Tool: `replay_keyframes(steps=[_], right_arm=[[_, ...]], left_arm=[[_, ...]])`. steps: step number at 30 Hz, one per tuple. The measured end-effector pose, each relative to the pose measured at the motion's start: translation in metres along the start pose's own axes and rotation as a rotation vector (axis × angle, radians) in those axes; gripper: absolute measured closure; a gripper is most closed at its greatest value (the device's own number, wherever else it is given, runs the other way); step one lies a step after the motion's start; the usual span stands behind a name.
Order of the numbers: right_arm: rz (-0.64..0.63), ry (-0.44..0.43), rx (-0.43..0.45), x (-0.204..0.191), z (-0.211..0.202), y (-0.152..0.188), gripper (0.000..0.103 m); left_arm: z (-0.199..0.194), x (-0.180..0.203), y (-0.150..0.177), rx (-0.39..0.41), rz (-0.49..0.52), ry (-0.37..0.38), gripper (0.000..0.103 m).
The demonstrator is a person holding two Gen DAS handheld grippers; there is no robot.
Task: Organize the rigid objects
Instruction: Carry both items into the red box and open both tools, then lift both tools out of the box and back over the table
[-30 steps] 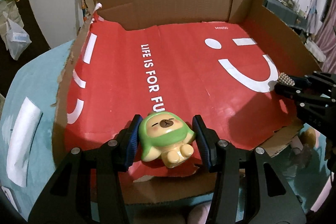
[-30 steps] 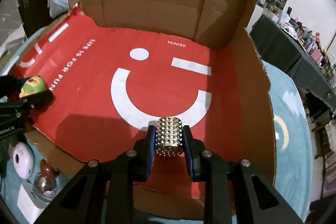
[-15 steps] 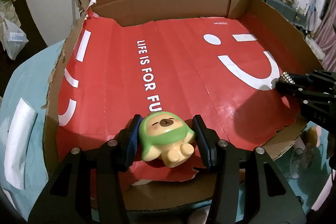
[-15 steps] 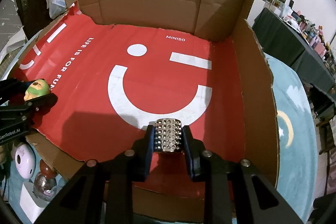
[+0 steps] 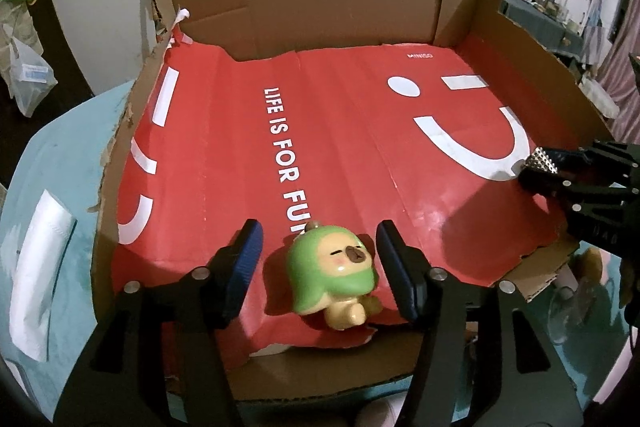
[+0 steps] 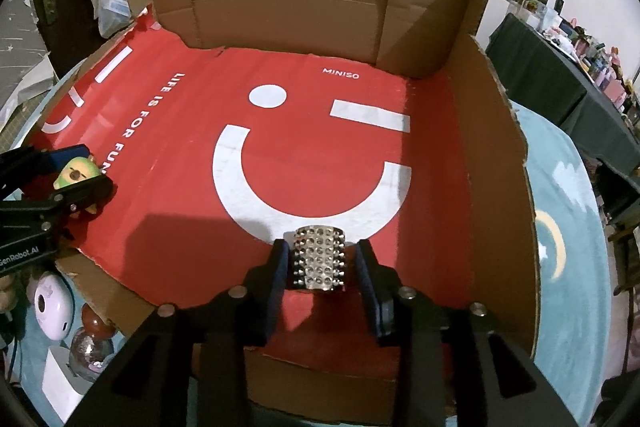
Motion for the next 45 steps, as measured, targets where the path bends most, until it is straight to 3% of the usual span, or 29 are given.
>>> replay_keyframes(steps=[15,22,30,34,36,45], right_arm=[[0.002,-0.017,0.01,-0.008,-0.003,0.002,0.051],[0.008,-0.031,0.045,-0.016,-0.014,-0.001,0.044],[0.041,-0.054,0.158,-0.023,-0.063,-0.003,0.034],[0.055,-0.058,0.245,-0.027,-0.099,0.0,0.019],[0.062,-0.06,0.291,-0.029,-0.118,0.003,0.017],[0.054,-0.001,0.491,-0.045,-0.202,0.03,0.0]], left_arm=[[-0.023,0.006,-0.004,0.073,0.008,0.011,0.029],[-0.052,0.009,-0.008,0.134,0.007,0.028,0.029],[-0.109,0.015,-0.002,0.256,0.0,0.031,0.018],[-0.138,0.018,0.004,0.334,0.0,0.015,0.01],[-0.156,0.02,0.011,0.385,-0.005,0.008,0.006],[-0.215,0.025,0.046,0.52,-0.045,0.003,0.002]])
Point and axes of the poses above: each gripper's, at about its wrist camera, not at the fingertips, and z roughly the way its jaws point, x to its right, y to its underside, the point moved 5 cm from there along z, roughly the way its jaws point, and after that the axes turned 5 degrees about x, right-handed, at the moved point
